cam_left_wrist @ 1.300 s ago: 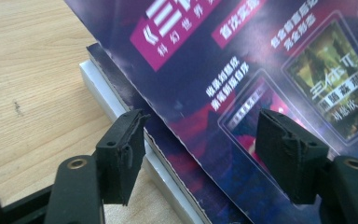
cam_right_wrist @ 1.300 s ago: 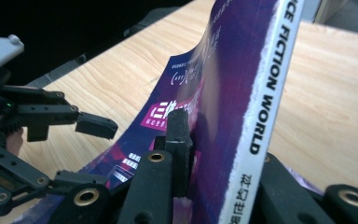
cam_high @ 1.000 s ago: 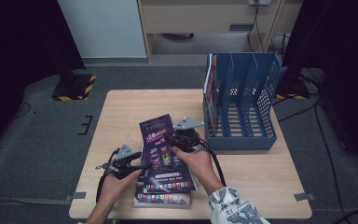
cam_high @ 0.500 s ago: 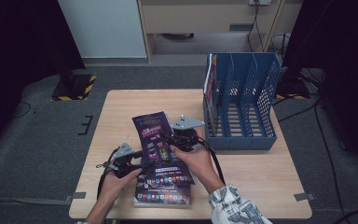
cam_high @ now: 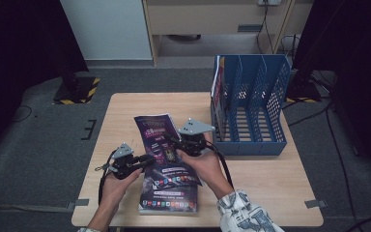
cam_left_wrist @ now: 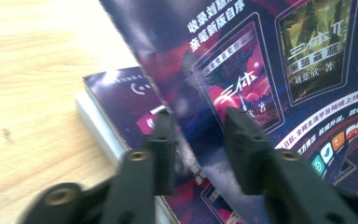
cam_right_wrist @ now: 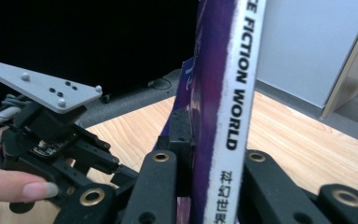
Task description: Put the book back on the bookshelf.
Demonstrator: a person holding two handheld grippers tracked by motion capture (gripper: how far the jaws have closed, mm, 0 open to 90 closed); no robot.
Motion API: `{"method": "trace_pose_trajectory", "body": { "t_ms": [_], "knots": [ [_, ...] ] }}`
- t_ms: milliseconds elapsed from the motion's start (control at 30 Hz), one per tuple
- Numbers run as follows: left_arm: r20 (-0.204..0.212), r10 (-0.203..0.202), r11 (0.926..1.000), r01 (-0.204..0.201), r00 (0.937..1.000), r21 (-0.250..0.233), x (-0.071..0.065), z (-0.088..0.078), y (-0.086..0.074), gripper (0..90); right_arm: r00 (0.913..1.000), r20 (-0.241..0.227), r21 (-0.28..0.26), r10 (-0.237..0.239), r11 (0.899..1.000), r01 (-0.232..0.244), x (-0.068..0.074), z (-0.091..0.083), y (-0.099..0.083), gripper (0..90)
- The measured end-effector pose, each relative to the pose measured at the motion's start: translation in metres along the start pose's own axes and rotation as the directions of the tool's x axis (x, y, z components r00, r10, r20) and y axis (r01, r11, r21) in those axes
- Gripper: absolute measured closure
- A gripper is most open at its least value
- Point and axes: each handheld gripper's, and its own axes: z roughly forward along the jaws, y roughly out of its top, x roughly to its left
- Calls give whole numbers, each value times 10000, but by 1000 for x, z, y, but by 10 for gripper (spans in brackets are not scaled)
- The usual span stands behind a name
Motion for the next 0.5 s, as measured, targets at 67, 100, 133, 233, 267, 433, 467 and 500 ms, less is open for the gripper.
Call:
{"method": "trace_pose_trajectory", "body": {
  "t_ms": [67,100,133,233,267,433,467,500],
  "knots": [
    [39,4,10000,-3,10000,-14,0,-2,0,764,10000,18,-26,-7,10000,7,-2,-2,0,819],
    [31,59,10000,-58,10000,-45,0,-3,1,774,10000,-8,-72,5,10000,-5,-3,-3,0,820],
    [-12,149,9999,-149,9999,-34,0,-3,2,783,10000,-26,-85,-35,10000,35,-3,-3,0,820],
    [-56,214,9997,-215,9998,-119,0,-5,3,793,10000,-3,-98,-11,10000,11,-5,-4,-1,821],
    [-84,238,9996,-239,9997,-143,0,-6,3,797,10000,43,-74,9,10000,-8,-7,-5,-1,822],
    [-311,409,9984,-420,9987,-376,1,-11,6,806,10000,1,-68,41,10000,-41,-9,-7,-1,825],
    [-362,422,9983,-436,9985,-397,1,-12,6,806,10000,3,-100,29,9999,-29,-9,-7,0,825],
    [-411,461,9980,-479,9981,-422,1,-13,7,806,10000,5,-123,8,9999,-8,-9,-7,0,825]
  ]
}}
